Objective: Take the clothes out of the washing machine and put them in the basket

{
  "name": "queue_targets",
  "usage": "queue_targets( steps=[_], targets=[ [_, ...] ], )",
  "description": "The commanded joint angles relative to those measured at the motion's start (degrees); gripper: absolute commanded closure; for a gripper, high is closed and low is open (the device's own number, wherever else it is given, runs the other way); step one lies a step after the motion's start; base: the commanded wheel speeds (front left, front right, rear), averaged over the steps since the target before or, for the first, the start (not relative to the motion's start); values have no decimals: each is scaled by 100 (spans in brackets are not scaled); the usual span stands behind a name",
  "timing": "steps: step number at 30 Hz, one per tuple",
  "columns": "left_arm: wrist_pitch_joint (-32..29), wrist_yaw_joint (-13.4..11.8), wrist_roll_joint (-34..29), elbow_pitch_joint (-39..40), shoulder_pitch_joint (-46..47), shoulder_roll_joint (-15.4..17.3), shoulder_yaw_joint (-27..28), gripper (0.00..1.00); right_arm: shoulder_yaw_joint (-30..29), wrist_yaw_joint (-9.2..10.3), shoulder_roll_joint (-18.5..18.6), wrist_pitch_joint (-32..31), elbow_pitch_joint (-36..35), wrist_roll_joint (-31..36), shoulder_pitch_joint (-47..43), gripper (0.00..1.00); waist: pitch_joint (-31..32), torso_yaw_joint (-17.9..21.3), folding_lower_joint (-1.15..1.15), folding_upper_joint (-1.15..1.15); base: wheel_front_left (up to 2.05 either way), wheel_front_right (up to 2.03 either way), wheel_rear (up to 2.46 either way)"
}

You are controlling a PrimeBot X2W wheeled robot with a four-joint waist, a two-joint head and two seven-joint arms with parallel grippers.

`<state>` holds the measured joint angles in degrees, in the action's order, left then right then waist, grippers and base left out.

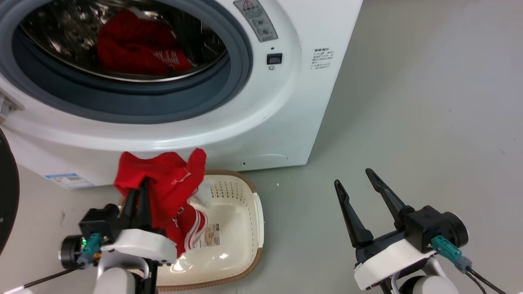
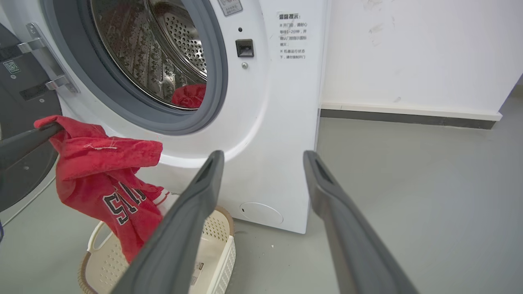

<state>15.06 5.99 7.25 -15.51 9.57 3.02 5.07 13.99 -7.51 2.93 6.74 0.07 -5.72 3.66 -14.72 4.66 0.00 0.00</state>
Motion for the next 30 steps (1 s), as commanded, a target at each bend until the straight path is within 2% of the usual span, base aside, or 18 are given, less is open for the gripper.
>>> queue_targets(
  steps=[1,9,17,26,30],
  targets=[
    [16,-7,25,-59,-27,-9,-41,100,21,4,-10,-10,-17,16,85,0,-161,-41,0,0,0,0,0],
    [16,35,153,-475,510,-14,-285,100,-7,4,-10,11,-196,101,363,0,-1112,-63,0,0,0,0,0],
    [16,96,65,-946,1465,-14,-458,100,-162,4,-10,90,-340,181,760,0,-2171,-126,0,0,0,0,0],
    [16,112,-51,-1868,2240,-7,-170,100,-139,4,-10,226,-367,154,1143,0,-2966,91,0,0,0,0,0],
    [16,70,-93,-2597,2489,57,43,100,-105,4,-11,322,-328,103,1214,0,-3178,242,0,0,0,0,0]
  ],
)
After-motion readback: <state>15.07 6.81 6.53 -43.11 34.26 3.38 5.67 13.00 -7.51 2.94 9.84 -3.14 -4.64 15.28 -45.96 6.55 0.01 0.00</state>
